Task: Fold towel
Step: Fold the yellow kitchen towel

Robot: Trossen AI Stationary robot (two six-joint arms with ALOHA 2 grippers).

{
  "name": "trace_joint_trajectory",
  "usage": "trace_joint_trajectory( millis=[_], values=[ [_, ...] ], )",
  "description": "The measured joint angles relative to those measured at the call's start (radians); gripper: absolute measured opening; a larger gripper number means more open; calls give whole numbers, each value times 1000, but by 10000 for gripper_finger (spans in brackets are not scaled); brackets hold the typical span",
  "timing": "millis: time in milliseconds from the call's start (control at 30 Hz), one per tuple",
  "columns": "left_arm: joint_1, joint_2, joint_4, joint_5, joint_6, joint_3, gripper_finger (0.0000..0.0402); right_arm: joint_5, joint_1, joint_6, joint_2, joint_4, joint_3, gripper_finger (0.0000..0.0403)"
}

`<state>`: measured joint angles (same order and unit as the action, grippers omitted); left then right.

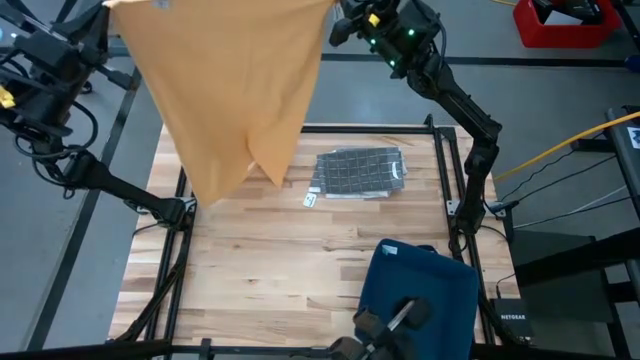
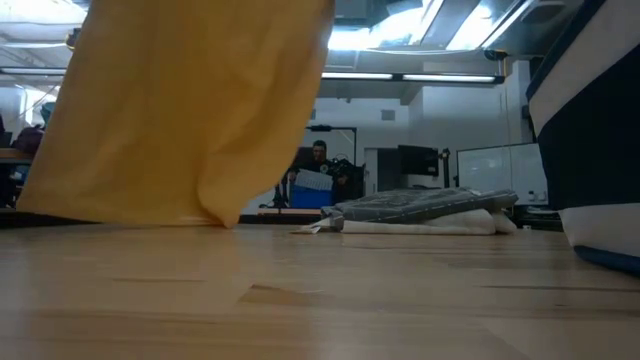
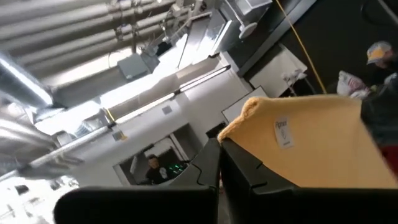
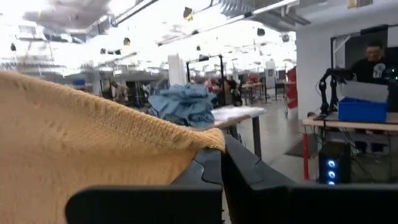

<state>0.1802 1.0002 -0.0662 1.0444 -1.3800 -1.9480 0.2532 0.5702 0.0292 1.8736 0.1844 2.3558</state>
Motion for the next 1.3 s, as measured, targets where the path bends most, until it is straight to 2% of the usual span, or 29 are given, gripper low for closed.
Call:
trace_joint_trajectory(
  millis=[167,400,533,667,800,933,1167,1300],
  values=[
    [0,2,4,-12,-108,0,0,-23,12,-13,-2,-98,0,1],
    [0,-12,2,32,-109,0,0,-74,35,-61,-35,-134,0,1],
    [0,-27,17,21,-111,1,0,-102,59,-61,-43,-134,0,1],
    [1,-28,117,-8,-139,2,0,-134,82,-56,-41,-132,0,1],
    [0,-33,247,-32,-200,0,0,-81,114,-52,-30,-138,0,1],
    [0,-46,317,-31,-228,-7,0,-98,140,5,-13,-156,1,1],
    [2,-35,272,26,-196,1,0,-218,139,105,11,-122,0,1],
    [3,-38,118,97,-27,1,0,-246,92,124,9,-57,1,1]
  ],
)
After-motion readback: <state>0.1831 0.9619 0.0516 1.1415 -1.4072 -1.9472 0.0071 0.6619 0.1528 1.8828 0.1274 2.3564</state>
